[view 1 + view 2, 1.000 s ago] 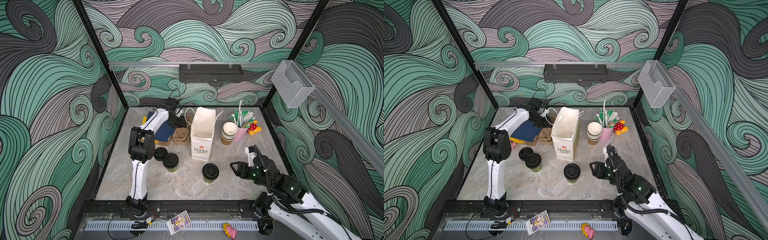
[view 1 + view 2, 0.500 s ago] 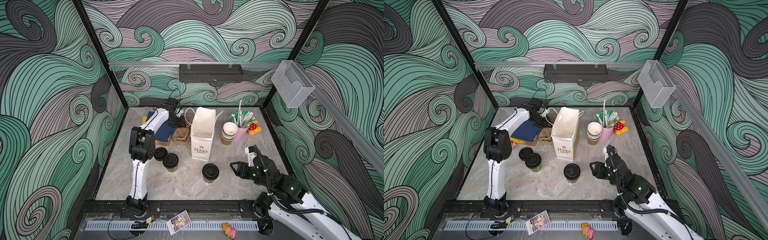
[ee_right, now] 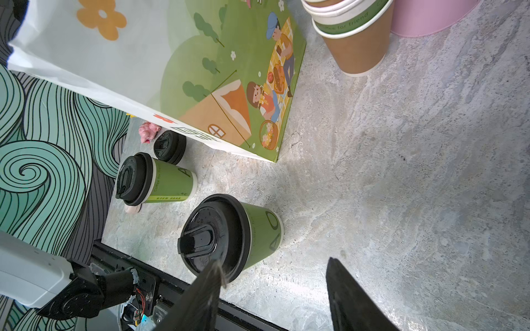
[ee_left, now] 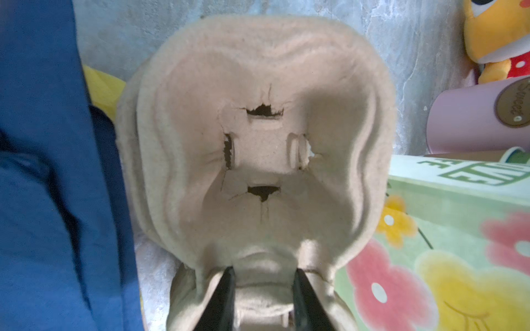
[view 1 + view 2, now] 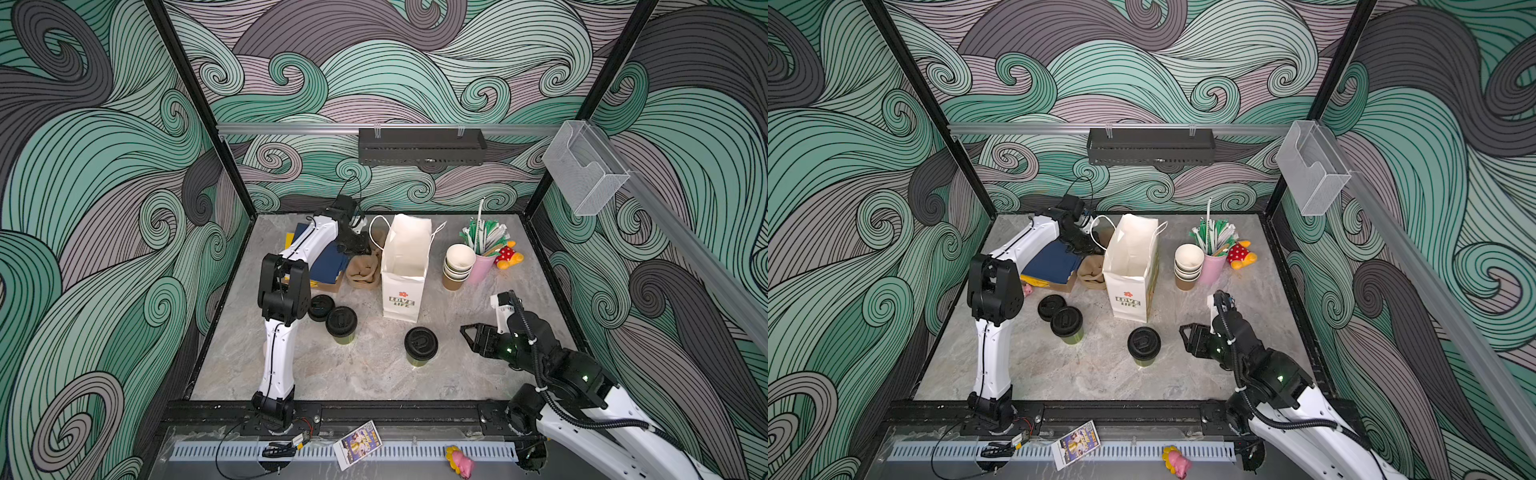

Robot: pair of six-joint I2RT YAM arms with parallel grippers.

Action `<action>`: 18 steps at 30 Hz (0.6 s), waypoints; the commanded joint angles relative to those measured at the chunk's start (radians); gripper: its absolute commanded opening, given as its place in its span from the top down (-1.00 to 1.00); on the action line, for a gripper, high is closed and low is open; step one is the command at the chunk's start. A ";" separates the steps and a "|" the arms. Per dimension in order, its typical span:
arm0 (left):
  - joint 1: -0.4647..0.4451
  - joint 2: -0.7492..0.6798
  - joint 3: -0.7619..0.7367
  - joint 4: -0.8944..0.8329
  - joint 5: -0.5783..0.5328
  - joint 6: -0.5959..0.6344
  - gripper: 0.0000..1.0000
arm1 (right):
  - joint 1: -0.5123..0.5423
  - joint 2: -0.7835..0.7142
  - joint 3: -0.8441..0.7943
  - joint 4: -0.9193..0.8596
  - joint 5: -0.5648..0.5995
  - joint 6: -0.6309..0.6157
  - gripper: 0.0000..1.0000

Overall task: Pack the takeout coffee
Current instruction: 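Grip the carrier edge with the left gripper and lift it up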

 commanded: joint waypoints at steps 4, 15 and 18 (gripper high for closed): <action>-0.012 -0.094 0.035 -0.023 -0.039 -0.009 0.65 | 0.005 -0.037 -0.017 -0.015 0.013 0.014 -0.19; -0.012 -0.149 0.058 -0.049 -0.068 -0.032 0.72 | 0.005 -0.058 -0.017 -0.028 0.022 0.016 -0.20; -0.012 -0.168 0.071 -0.074 -0.113 -0.032 0.72 | 0.005 -0.065 -0.017 -0.030 0.024 0.015 -0.19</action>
